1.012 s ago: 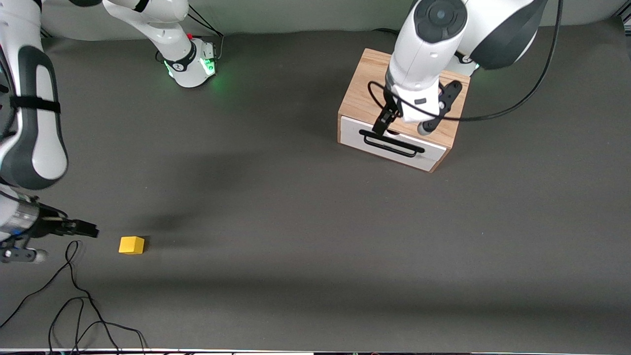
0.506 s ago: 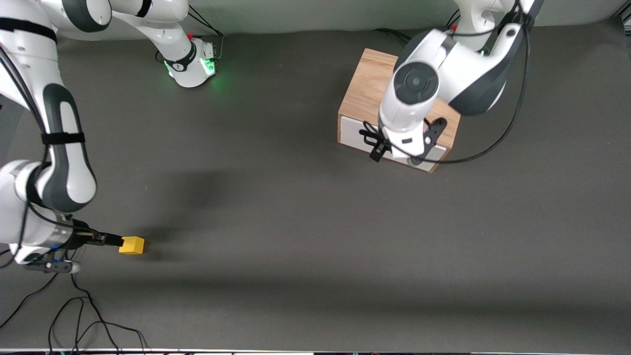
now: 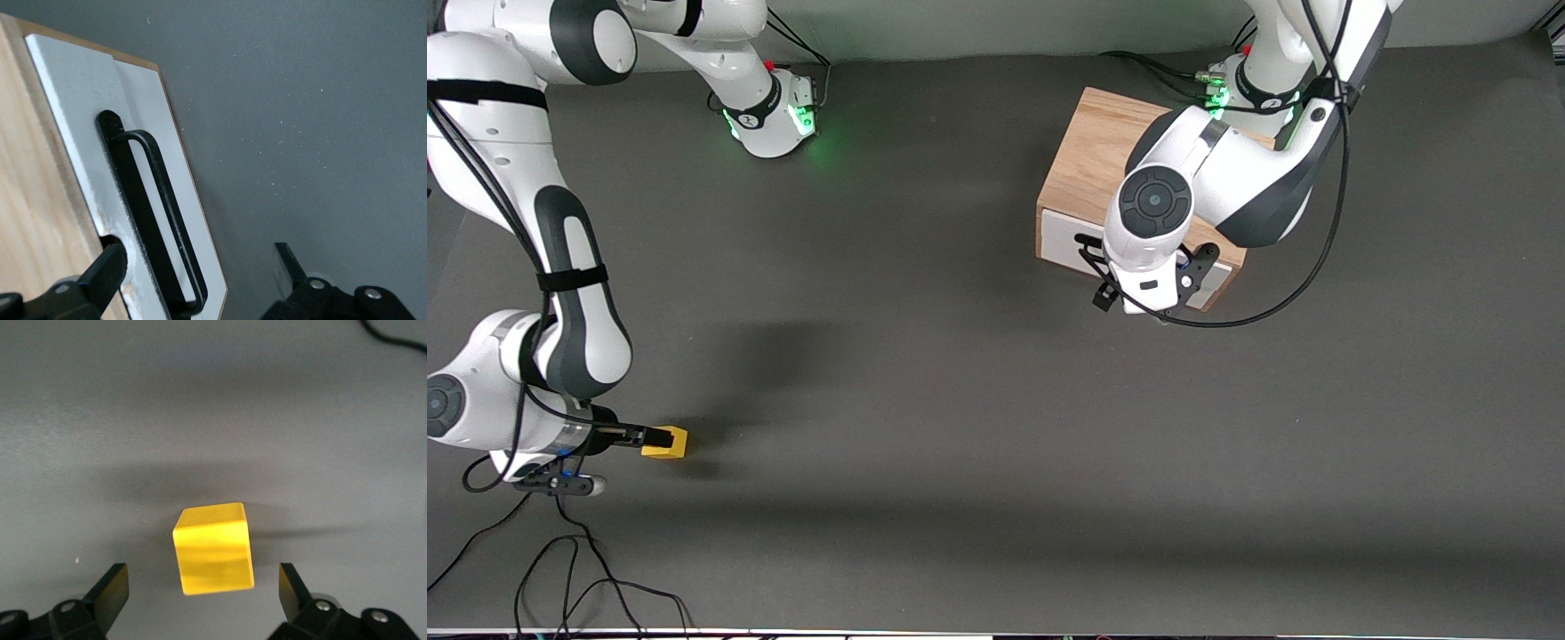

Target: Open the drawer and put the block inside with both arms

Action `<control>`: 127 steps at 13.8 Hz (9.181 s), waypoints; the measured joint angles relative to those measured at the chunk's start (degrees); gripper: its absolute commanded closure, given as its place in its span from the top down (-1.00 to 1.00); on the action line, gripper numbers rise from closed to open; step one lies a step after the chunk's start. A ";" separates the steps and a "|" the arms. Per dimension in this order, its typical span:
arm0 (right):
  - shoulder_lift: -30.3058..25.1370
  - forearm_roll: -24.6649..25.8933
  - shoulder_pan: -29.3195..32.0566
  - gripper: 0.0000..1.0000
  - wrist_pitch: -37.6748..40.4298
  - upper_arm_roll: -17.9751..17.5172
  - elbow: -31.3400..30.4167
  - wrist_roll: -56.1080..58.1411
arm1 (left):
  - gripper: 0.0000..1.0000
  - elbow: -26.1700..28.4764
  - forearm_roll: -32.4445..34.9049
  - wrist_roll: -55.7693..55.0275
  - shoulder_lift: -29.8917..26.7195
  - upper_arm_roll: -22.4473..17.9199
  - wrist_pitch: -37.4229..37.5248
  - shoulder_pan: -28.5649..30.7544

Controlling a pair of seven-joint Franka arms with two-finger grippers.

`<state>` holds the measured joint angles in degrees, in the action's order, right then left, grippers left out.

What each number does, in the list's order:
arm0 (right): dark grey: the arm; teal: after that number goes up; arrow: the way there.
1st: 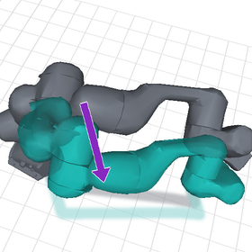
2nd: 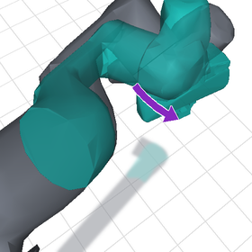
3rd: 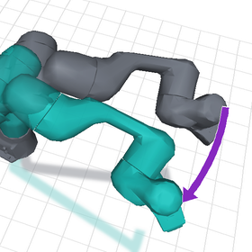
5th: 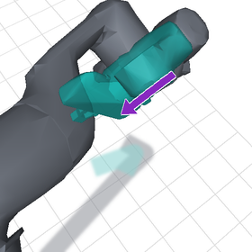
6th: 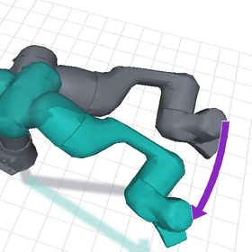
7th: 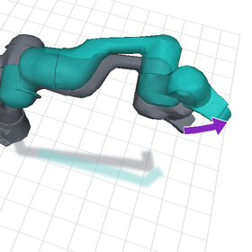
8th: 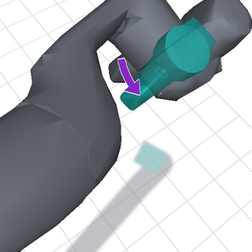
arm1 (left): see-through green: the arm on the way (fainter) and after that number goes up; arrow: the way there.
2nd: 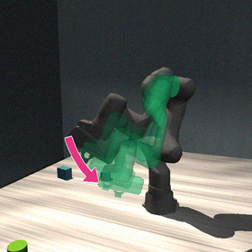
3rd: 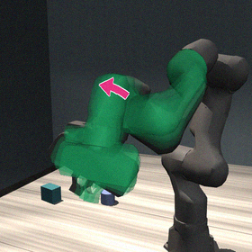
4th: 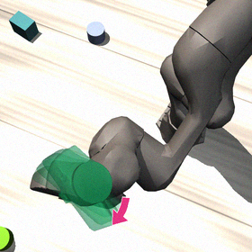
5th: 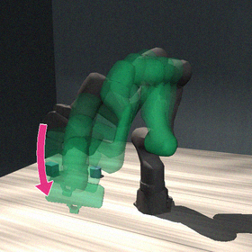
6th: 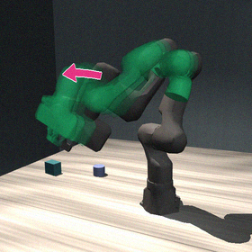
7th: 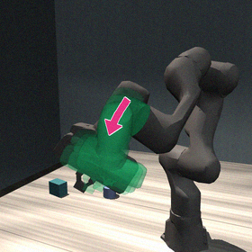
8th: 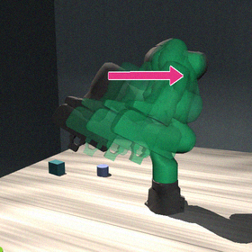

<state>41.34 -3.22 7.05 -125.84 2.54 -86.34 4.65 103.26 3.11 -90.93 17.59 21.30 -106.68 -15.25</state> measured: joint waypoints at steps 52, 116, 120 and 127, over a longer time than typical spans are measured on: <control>-35.53 -2.10 -5.11 -1.00 40.27 -0.99 1.50 -2.81 | 1.00 -14.14 5.81 -4.75 16.57 -0.14 -2.75 -1.36; 7.16 4.56 -55.72 -1.00 14.06 -11.82 22.79 -53.15 | 1.00 -10.18 -2.84 89.94 -19.60 -16.74 16.99 18.58; 7.58 4.64 -55.56 -1.00 13.86 -11.25 22.90 -60.59 | 1.00 -10.21 -2.86 89.88 -19.71 -21.56 17.01 12.88; 8.34 3.52 -55.19 -1.00 14.27 -11.20 23.36 -76.19 | 1.00 -10.24 -2.86 89.88 -19.77 -21.56 19.47 12.73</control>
<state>49.69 0.30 -48.14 -111.57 -8.65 -62.98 -71.53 93.02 0.25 -1.05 -2.19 -0.25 -87.21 -2.52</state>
